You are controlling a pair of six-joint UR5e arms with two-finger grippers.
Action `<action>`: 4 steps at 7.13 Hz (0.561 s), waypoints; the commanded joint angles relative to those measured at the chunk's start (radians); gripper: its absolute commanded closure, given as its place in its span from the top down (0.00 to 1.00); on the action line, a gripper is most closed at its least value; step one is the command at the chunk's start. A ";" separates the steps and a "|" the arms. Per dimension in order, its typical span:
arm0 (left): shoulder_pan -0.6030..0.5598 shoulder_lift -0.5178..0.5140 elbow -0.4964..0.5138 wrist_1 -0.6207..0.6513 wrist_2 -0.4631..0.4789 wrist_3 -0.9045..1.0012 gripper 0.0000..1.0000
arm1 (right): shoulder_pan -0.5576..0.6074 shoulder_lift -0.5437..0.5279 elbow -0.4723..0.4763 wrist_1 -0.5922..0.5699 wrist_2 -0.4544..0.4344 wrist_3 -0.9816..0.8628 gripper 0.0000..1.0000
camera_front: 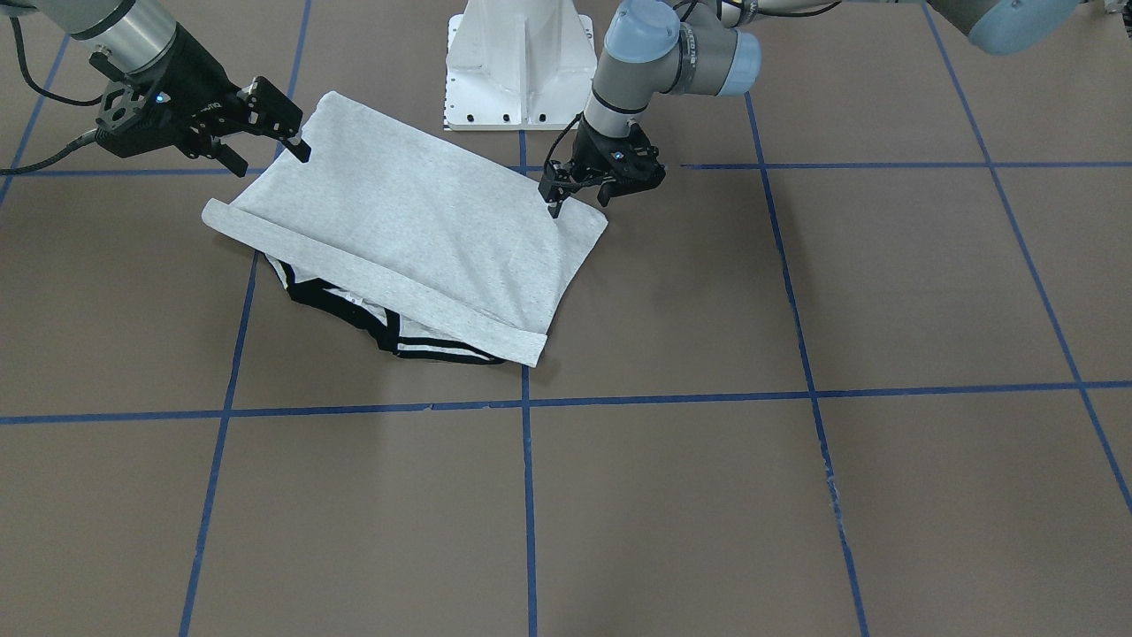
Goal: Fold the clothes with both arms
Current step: 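Grasp the shirt corner nearest the left gripper while the right gripper releases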
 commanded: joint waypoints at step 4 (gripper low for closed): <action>-0.011 0.004 -0.005 0.002 0.002 -0.006 0.00 | 0.004 -0.003 0.001 0.002 0.002 0.000 1.00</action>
